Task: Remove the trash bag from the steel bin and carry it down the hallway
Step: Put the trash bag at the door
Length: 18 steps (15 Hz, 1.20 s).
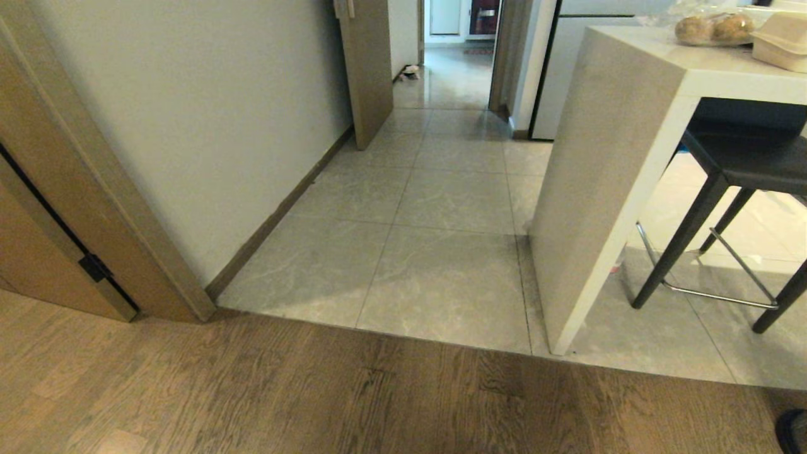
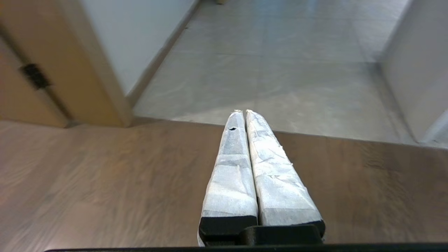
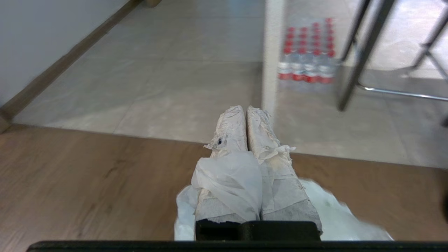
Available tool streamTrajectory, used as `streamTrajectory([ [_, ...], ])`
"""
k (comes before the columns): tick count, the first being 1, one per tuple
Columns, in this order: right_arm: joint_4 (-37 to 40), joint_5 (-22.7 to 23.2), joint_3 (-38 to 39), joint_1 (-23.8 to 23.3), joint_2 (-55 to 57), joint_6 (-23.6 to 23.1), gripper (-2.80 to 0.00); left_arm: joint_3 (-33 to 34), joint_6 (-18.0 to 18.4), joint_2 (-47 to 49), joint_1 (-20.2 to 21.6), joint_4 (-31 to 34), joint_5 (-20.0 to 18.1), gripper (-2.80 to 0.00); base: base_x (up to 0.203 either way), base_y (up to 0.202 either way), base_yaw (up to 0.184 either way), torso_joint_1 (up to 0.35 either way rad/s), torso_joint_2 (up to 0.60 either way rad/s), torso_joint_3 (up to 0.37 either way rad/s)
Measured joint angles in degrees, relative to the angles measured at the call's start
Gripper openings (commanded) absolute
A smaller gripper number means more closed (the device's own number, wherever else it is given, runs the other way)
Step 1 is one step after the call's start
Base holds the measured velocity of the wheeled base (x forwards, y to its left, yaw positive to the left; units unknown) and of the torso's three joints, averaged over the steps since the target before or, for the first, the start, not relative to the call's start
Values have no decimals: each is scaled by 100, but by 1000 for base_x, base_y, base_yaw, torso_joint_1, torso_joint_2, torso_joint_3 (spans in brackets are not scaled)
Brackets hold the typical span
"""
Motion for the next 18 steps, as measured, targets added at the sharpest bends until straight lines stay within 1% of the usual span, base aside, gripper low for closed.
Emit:
streamTrajectory([
  [5,16,0,0,0,0,-6,-280,0,-2,0,2,-3,4,-280,1,-15,196,1,3,4],
  [8,18,2,0,-2,0,-9,-280,0,-2,0,2,-2,3,-280,-2,-14,127,3,3,4],
  [10,7,2,0,-2,0,2,-280,0,-2,0,2,-1,4,-280,0,0,0,0,0,0],
  [12,11,2,0,0,0,2,-280,0,-2,0,2,-4,1,-280,-4,5,-81,-1,3,0],
  [18,5,2,0,-2,0,2,-280,0,-2,0,2,-1,1,-280,-1,14,-166,2,2,3],
])
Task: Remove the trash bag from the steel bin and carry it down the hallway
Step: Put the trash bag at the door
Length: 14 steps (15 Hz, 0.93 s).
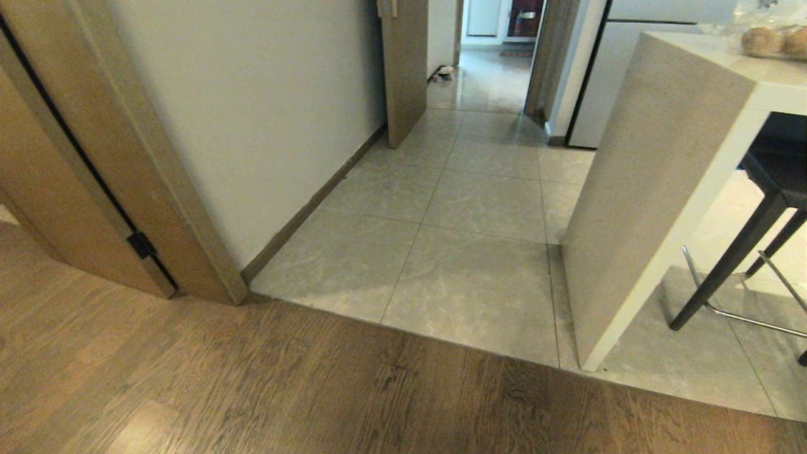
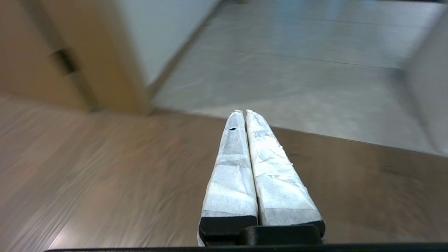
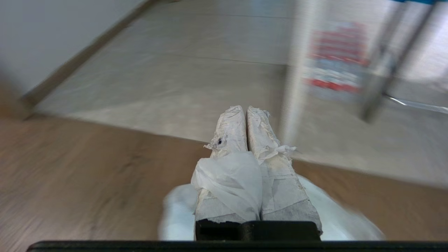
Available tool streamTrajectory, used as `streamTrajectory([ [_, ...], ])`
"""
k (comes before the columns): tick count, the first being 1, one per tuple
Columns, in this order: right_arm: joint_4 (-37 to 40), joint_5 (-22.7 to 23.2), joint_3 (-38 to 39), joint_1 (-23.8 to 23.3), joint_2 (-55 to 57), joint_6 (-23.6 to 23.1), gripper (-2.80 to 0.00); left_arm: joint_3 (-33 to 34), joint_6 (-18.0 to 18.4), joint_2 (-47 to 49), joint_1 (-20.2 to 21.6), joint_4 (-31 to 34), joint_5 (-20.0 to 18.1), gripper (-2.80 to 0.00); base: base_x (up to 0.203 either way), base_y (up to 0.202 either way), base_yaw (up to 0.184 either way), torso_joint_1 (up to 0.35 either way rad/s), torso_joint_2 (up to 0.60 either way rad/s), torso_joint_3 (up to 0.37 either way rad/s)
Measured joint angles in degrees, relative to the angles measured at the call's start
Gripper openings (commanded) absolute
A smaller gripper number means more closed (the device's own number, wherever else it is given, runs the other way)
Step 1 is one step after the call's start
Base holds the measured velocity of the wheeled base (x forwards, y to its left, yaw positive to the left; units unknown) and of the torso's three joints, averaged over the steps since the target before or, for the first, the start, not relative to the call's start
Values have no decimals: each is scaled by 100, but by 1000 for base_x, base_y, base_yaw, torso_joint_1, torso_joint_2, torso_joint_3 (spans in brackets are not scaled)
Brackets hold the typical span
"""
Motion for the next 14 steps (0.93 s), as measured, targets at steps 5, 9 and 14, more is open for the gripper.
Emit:
streamTrajectory([
  [5,-2,-3,0,2,0,0,-280,0,0,0,0,-2,-1,-280,-3,14,-145,1,1,1],
  [9,-2,0,0,2,0,-9,-280,0,2,0,0,5,0,-280,0,0,0,0,0,0],
  [14,0,-2,0,2,0,-2,-280,0,9,0,0,-5,1,-280,0,0,0,0,0,0],
])
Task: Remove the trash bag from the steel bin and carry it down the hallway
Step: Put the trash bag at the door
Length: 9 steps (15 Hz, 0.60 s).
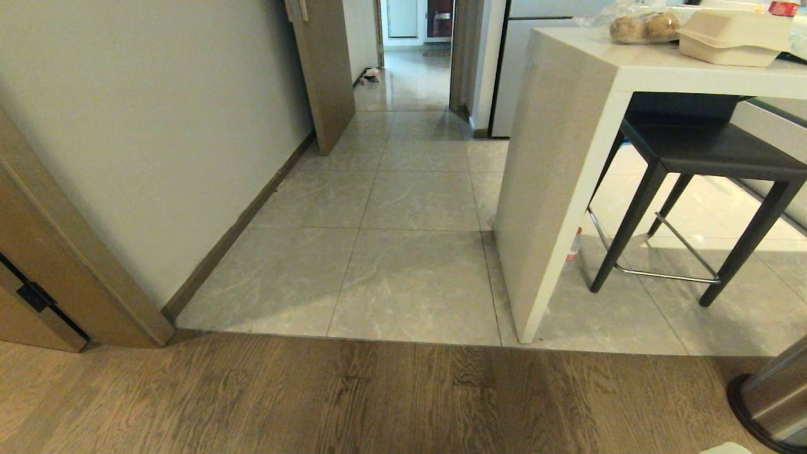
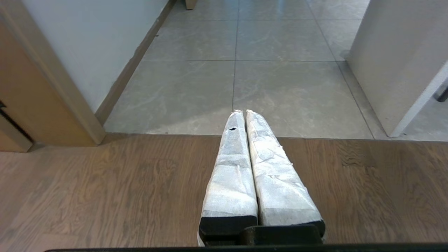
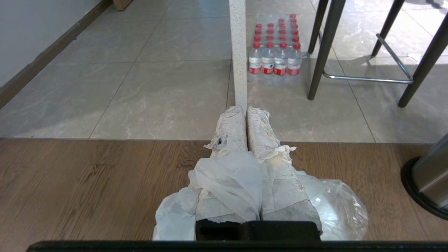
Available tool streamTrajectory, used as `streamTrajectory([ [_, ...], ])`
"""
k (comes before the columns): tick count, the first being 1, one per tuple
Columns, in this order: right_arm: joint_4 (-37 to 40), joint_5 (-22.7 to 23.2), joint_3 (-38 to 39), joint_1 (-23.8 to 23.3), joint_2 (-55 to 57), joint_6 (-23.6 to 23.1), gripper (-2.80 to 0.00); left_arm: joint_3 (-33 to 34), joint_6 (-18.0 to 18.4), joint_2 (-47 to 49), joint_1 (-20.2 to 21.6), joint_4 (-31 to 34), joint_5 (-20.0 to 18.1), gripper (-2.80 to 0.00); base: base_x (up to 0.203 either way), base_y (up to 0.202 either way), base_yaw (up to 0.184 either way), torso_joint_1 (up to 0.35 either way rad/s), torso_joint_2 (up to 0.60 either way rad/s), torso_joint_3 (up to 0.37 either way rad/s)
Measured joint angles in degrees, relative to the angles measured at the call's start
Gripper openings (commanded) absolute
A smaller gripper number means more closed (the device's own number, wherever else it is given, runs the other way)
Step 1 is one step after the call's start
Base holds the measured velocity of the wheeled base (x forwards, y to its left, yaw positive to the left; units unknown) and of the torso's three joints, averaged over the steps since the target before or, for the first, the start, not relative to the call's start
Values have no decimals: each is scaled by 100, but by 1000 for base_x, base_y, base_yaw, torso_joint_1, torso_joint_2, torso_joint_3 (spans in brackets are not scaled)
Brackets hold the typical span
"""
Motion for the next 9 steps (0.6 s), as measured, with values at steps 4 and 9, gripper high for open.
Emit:
streamTrajectory([
  [4,-3,4,0,-2,0,2,-280,0,11,0,0,-2,2,-280,132,57,2,4,5,1],
  [9,-3,2,0,-10,0,7,-280,0,-1,0,-8,7,9,-280,184,4,-3,3,3,3],
])
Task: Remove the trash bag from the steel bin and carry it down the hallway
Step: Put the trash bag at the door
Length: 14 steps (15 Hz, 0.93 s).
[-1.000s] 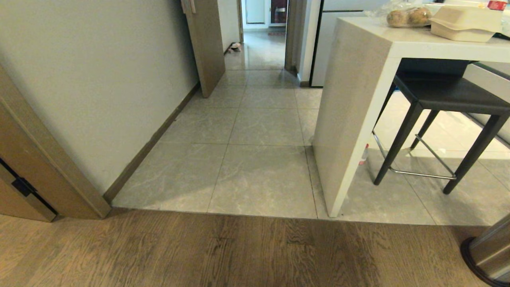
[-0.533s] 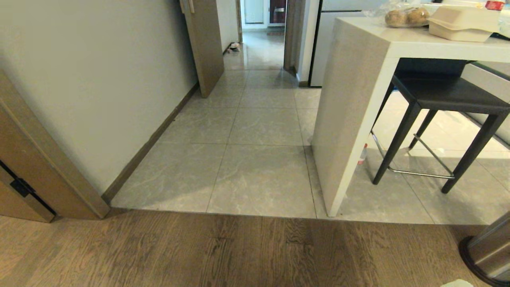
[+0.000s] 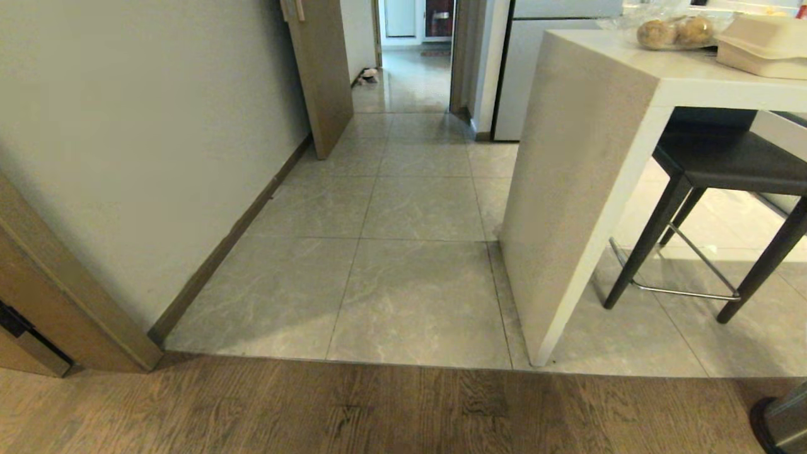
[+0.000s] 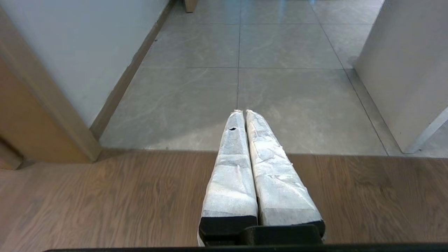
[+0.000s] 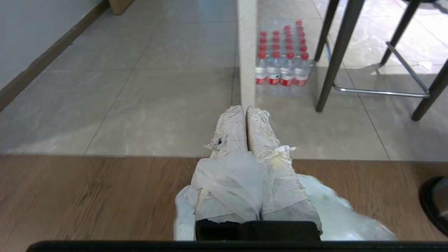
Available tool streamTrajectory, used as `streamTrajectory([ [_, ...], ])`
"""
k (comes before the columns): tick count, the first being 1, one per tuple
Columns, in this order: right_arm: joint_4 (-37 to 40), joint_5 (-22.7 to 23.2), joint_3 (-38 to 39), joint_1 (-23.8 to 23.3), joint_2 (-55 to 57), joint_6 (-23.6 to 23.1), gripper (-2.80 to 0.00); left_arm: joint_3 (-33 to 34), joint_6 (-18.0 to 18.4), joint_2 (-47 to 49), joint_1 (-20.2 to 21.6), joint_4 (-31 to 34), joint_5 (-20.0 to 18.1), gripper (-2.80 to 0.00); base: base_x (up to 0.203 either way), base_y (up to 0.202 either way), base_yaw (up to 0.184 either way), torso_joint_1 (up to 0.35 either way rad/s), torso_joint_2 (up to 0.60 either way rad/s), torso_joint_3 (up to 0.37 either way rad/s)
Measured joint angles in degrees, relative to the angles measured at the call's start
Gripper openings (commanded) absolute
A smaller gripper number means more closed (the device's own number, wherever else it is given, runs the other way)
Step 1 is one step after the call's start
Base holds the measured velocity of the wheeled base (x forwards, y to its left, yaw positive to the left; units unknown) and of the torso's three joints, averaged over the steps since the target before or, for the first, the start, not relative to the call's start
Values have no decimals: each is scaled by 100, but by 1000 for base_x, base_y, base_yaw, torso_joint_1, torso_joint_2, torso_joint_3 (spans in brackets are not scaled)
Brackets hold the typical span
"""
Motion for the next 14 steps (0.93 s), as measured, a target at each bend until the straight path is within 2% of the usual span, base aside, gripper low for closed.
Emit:
streamTrajectory([
  [14,5,-2,0,10,0,4,-280,0,-2,0,8,-8,-6,-280,181,0,-2,2,3,2],
])
